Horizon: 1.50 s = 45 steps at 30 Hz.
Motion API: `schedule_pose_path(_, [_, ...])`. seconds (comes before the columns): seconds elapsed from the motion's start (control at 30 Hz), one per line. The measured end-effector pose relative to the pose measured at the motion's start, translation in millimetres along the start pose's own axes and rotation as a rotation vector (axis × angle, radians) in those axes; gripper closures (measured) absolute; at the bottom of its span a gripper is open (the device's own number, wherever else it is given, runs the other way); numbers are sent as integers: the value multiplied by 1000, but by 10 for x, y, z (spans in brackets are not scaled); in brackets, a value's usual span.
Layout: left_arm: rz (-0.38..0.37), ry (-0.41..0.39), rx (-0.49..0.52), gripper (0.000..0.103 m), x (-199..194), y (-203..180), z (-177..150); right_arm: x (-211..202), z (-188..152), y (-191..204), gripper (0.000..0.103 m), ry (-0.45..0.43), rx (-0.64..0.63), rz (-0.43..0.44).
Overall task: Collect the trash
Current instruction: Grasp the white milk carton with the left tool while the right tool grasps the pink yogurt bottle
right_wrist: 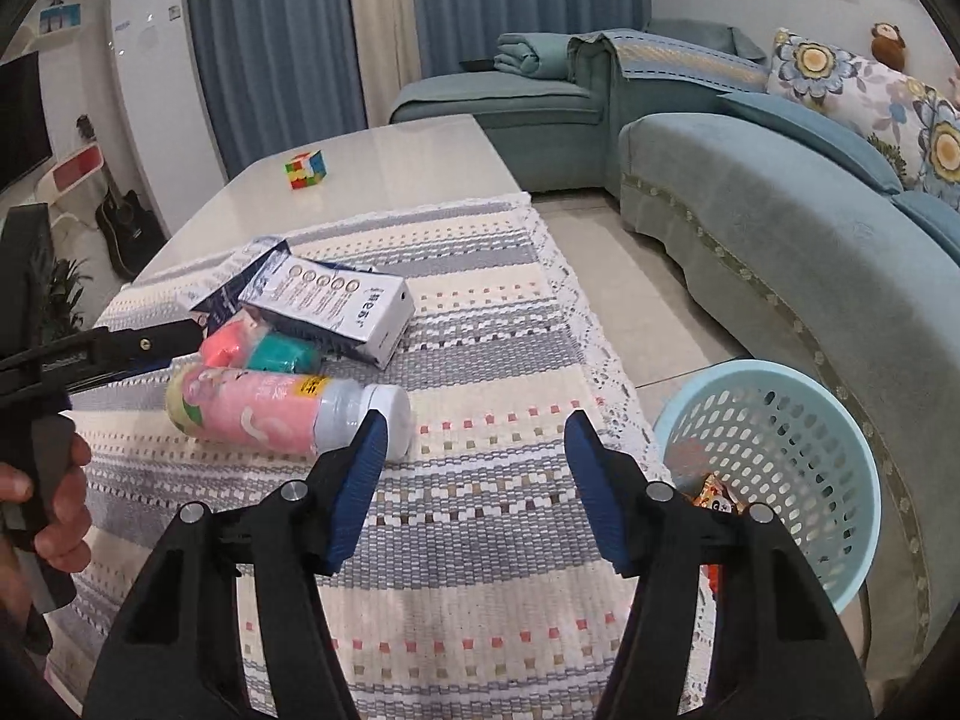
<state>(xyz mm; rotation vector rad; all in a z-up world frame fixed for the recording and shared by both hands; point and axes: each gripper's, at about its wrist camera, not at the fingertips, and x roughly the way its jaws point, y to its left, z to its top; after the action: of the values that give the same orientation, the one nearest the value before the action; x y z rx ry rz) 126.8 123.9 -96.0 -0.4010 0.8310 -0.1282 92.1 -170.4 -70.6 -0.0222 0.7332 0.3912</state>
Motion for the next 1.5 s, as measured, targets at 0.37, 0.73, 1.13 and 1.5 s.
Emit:
schedule_pose_path(0.37, [-23,45,33,25,163,5,-92,391,406,280,45,64,-110,159])
schedule_pose_path(0.73, [160,-75,6,21,46,673,649,798,436,589,45,183,-245,371])
schedule_pose_path(1.13, [335,60,152,19,701,742,983,679,187,736,45,336,-335,534])
schedule_pose_path(1.5, [325,115,154,47,824,805,905,854,158,1354,43,376,-435,549])
